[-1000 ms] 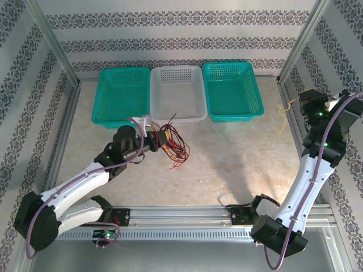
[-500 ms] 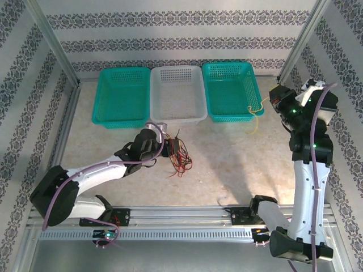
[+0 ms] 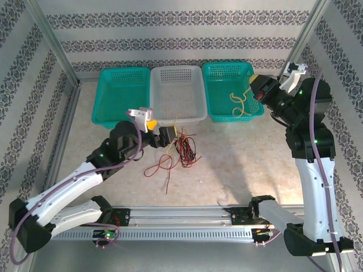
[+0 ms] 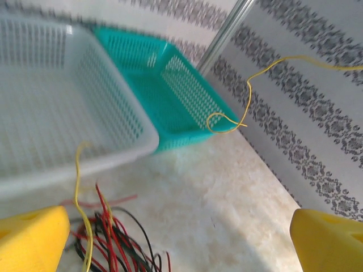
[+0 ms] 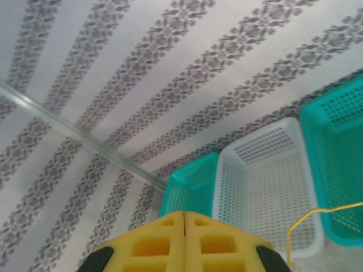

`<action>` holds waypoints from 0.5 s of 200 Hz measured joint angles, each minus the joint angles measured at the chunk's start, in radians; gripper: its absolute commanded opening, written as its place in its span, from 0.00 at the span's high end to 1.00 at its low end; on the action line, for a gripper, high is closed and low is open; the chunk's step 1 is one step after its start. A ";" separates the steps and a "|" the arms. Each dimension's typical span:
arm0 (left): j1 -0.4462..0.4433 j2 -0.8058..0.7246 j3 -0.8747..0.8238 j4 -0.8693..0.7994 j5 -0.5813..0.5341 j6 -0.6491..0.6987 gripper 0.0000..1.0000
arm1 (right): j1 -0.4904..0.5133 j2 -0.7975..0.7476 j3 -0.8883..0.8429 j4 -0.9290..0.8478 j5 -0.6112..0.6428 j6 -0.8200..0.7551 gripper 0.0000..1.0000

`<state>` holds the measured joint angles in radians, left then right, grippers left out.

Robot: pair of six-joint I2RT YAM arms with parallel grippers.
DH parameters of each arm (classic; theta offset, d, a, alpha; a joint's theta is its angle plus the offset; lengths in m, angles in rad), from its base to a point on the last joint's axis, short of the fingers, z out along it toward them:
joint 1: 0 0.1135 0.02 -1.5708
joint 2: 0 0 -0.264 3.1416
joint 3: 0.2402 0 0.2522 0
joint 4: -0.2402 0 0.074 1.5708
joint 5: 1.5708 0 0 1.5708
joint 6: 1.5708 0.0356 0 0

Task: Untangle the cables

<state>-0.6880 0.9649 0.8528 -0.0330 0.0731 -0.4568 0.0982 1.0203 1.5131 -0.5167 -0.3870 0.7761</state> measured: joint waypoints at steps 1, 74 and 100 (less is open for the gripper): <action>0.000 -0.002 0.003 -0.003 -0.001 0.004 0.00 | 0.003 0.001 0.002 0.000 0.000 -0.001 1.00; 0.001 0.079 0.261 -0.096 0.200 0.340 0.14 | 0.357 0.120 0.141 -0.026 0.080 -0.083 1.00; 0.001 0.169 0.279 -0.023 0.267 0.423 0.17 | 0.439 0.174 0.196 -0.025 0.084 -0.095 1.00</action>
<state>-0.6872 1.1339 1.1320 -0.0559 0.3405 -0.0338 0.5369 1.1938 1.7092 -0.5419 -0.3027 0.6811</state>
